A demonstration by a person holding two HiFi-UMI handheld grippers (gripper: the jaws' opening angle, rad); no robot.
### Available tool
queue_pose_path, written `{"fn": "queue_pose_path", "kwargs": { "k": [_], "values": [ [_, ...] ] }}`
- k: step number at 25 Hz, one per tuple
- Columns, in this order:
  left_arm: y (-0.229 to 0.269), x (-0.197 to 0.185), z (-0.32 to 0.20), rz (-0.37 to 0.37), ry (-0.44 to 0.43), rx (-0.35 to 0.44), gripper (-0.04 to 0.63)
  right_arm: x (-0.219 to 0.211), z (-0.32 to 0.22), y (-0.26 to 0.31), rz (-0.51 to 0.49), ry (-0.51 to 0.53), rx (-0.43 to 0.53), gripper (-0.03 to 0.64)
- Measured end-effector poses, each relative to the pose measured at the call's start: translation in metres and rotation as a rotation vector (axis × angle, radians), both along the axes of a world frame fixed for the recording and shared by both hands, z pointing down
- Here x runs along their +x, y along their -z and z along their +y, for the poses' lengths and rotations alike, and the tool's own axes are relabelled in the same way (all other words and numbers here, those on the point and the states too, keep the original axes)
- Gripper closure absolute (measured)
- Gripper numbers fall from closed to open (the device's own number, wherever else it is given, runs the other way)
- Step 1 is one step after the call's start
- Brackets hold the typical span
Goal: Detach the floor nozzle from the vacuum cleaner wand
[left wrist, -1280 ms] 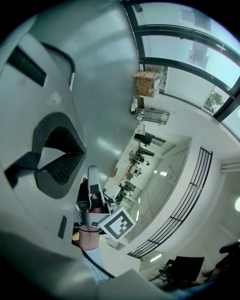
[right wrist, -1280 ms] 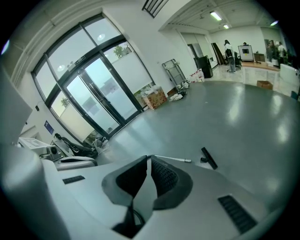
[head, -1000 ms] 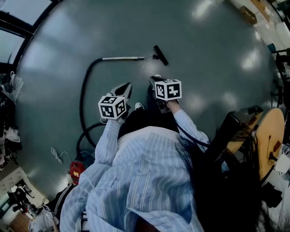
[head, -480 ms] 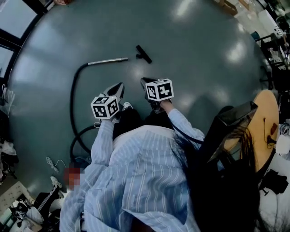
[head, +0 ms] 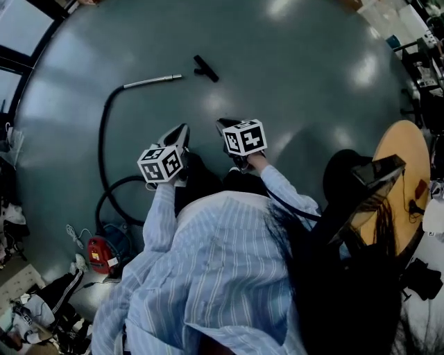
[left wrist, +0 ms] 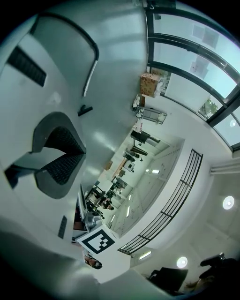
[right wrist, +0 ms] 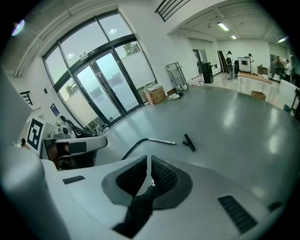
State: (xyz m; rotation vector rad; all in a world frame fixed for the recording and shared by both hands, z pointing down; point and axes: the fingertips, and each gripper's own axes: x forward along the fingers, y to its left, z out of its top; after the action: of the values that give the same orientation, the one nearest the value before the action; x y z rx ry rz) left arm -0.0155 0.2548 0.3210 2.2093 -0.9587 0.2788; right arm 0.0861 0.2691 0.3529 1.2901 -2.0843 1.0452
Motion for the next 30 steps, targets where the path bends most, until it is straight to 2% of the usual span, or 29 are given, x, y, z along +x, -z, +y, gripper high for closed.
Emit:
{"fn": "queue_pose_path", "kwargs": {
  "k": [3, 5, 9, 13, 24, 30],
  "values": [
    [-0.005, 0.036, 0.046, -0.011, 0.034, -0.039, 0.588, 0.037, 0.035, -0.007, -0.021, 0.026, -0.027, 0.583],
    [-0.015, 0.040, 0.072, -0.031, 0.048, -0.064, 0.588, 0.043, 0.054, -0.016, -0.038, 0.039, -0.045, 0.583],
    [-0.026, 0.032, 0.110, -0.071, 0.079, -0.096, 0.588, 0.037, 0.084, -0.031, -0.063, 0.069, -0.083, 0.583],
    [-0.024, 0.023, 0.128, -0.077, 0.126, -0.093, 0.588, 0.024, 0.101, -0.032, -0.085, 0.111, -0.083, 0.583],
    [-0.009, 0.010, 0.133, -0.062, 0.168, -0.051, 0.588, 0.003, 0.103, -0.015, -0.090, 0.182, -0.039, 0.583],
    [-0.002, -0.038, 0.166, -0.038, 0.200, -0.033, 0.588, -0.044, 0.138, -0.009, -0.076, 0.217, -0.033, 0.583]
  ]
}}
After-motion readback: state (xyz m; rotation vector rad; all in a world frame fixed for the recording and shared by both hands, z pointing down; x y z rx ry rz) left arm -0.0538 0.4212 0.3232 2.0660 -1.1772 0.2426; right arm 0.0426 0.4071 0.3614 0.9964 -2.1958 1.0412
